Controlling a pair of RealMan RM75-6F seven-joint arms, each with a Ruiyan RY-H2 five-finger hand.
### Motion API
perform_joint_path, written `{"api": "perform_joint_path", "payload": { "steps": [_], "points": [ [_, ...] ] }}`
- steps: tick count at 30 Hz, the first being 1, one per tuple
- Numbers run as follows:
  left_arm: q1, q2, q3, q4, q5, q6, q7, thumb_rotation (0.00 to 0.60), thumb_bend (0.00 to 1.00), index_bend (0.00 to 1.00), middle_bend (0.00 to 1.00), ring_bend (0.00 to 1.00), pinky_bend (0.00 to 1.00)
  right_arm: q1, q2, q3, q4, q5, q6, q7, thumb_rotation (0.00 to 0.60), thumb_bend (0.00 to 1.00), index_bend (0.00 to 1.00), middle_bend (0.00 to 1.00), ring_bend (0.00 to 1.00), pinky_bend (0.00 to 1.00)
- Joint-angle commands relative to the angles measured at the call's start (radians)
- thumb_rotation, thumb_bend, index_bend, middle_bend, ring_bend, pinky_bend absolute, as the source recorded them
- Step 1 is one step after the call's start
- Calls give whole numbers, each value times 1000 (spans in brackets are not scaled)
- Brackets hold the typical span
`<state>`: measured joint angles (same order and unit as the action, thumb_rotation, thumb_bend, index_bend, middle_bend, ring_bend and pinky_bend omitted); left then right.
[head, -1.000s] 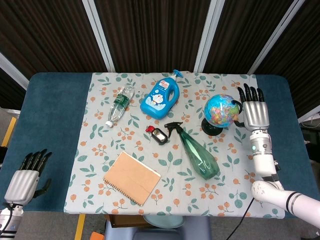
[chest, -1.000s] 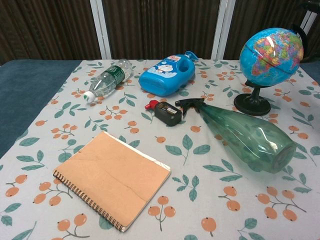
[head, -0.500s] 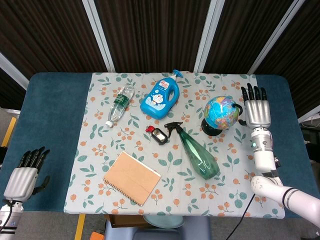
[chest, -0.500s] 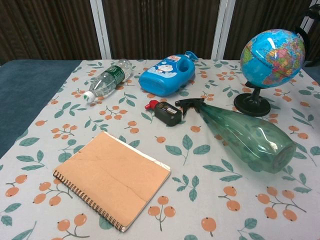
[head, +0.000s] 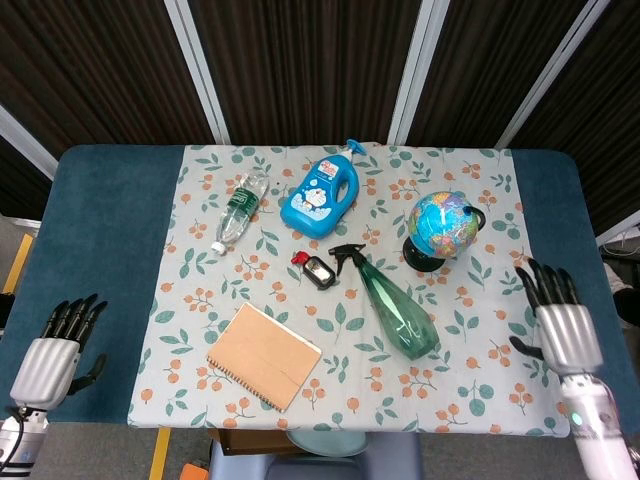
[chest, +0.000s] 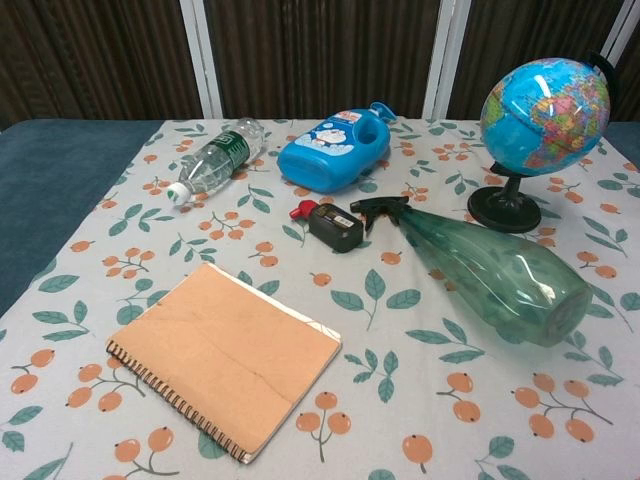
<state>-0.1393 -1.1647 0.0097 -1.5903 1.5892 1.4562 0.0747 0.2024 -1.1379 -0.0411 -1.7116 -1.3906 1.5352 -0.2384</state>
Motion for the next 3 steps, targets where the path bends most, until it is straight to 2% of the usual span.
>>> {"api": "perform_joint_path", "payload": {
  "steps": [1,3],
  "points": [
    [2,3,1,-2,11,11,-8,600,430,0,0,0,59,-100,21,-76,61,-112,84,156,600,221,0,0,0,0],
    [3,3,-2,-3,12,16,-12,600,430,0,0,0,59,-107,13,-58,74,-101,85,162,600,221,0,0,0,0]
  ]
}}
